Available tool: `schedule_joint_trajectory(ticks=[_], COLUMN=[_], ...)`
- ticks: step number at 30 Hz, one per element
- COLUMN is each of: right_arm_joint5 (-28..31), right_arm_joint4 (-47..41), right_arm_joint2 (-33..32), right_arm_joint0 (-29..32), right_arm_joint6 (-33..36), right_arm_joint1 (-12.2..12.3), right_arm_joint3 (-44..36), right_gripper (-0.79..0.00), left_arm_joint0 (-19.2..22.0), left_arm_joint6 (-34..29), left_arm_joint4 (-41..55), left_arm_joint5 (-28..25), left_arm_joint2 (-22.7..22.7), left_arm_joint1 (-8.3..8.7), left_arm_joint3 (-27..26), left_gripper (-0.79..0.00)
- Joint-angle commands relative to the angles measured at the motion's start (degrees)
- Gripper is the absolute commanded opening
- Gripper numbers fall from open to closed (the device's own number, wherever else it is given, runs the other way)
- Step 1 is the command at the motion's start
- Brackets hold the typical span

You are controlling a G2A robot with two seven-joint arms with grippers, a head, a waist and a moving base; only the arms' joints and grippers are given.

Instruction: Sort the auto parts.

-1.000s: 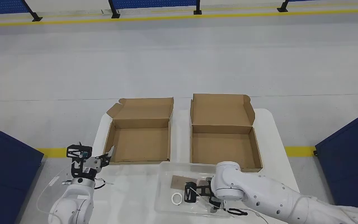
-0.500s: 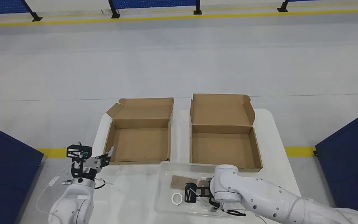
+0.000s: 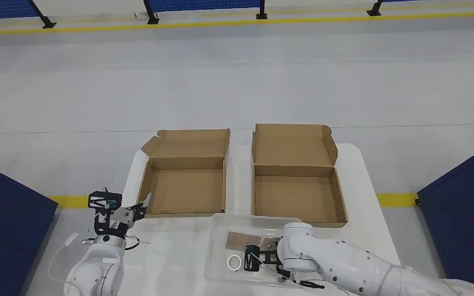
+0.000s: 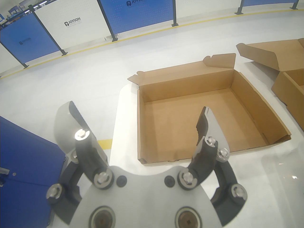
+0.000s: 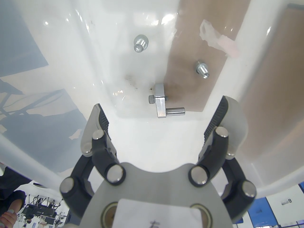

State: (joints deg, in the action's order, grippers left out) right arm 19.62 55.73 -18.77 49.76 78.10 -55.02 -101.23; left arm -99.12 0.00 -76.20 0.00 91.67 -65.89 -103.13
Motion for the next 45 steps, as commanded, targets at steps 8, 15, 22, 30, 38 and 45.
schedule_joint_trajectory(ticks=[8, 15, 22, 30, 38, 45], right_arm_joint5=[0.14, 0.71, 1.28, 1.28, 2.29, 3.39], right_arm_joint4=[0.55, 0.95, 1.27, 4.79, 5.55, 5.02], right_arm_joint2=[-0.72, -1.29, -1.96, -2.3, -2.49, -2.28], right_arm_joint0=[0.95, 1.49, 1.98, 2.42, 2.83, 2.46], right_arm_joint6=[0.33, 0.5, 0.43, 0.65, 1.1, 0.46], right_arm_joint1=[-0.37, -0.62, -0.82, -1.05, -1.57, -2.66], right_arm_joint3=[0.3, 0.52, 0.74, -0.76, -0.78, 1.63], right_gripper=[-0.394, -0.465, -0.468, -0.376, -0.403, -0.431], left_arm_joint0=[0.0, 0.0, 0.0, 0.0, 0.0, 0.0], left_arm_joint6=[0.0, 0.0, 0.0, 0.0, 0.0, 0.0], left_arm_joint4=[0.0, 0.0, 0.0, 0.0, 0.0, 0.0], left_arm_joint5=[0.0, 0.0, 0.0, 0.0, 0.0, 0.0], left_arm_joint2=[0.0, 0.0, 0.0, 0.0, 0.0, 0.0], left_arm_joint1=[0.0, 0.0, 0.0, 0.0, 0.0, 0.0], left_arm_joint3=[0.0, 0.0, 0.0, 0.0, 0.0, 0.0], left_gripper=[0.0, 0.0, 0.0, 0.0, 0.0, 0.0])
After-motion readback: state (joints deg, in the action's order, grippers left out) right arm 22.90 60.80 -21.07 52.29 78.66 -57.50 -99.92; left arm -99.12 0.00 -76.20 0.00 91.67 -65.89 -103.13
